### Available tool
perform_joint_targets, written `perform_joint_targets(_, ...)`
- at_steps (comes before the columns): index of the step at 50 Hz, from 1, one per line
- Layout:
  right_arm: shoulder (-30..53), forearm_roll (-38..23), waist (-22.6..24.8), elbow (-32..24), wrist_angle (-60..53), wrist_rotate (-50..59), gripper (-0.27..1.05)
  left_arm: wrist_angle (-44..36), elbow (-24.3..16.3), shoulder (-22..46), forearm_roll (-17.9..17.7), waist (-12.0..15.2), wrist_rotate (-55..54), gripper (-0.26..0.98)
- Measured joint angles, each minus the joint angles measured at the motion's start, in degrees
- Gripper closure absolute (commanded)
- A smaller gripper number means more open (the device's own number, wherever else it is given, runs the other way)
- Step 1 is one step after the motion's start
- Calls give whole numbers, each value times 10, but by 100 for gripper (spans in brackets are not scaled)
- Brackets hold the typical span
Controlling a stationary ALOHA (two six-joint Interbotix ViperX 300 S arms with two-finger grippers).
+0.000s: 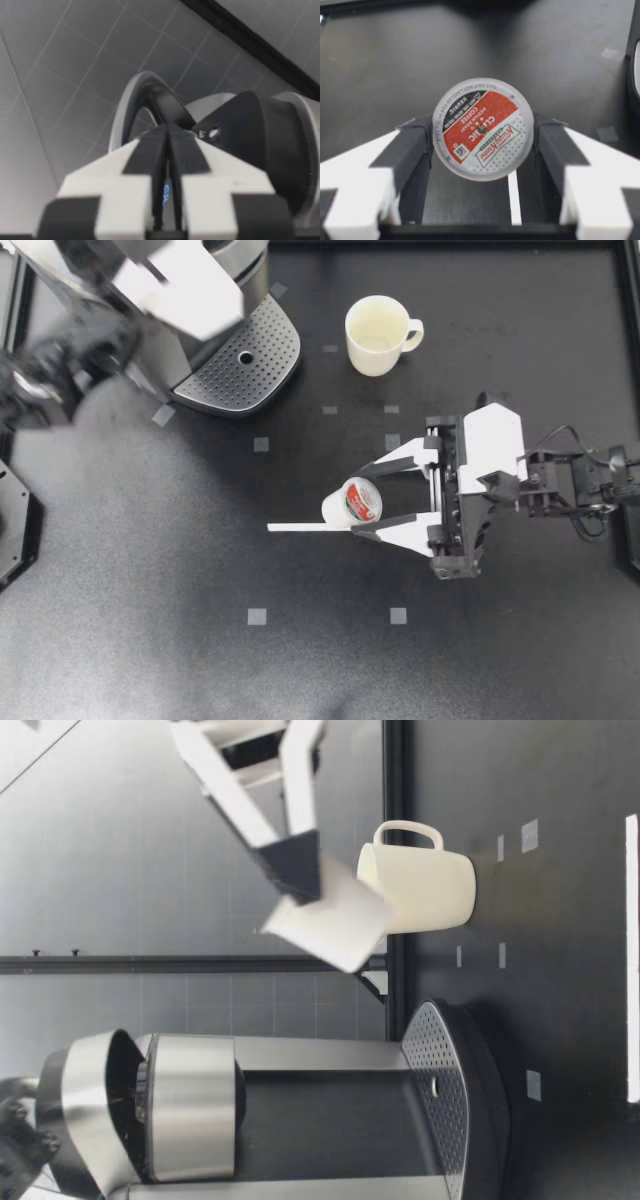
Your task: Place the coffee capsule inside the capsule container, then place the cup onto the center of the cup tray.
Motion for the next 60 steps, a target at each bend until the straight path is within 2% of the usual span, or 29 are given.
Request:
perform_joint_targets(18,-3,0,0,0,-7,1,28,-93,34,-68,-37,47,-61,65)
perform_joint_targets(30,-3,0,0,-6,-7,-1,28,-98,47,-92,-38,67,-66,65)
perform_joint_targets(49,-3,0,0,-12,-19,3,28,-124,55,-112,-38,117,-66,65)
perform_joint_targets(60,-3,0,0,-13,-22,3,28,-129,65,-117,-39,132,-67,65)
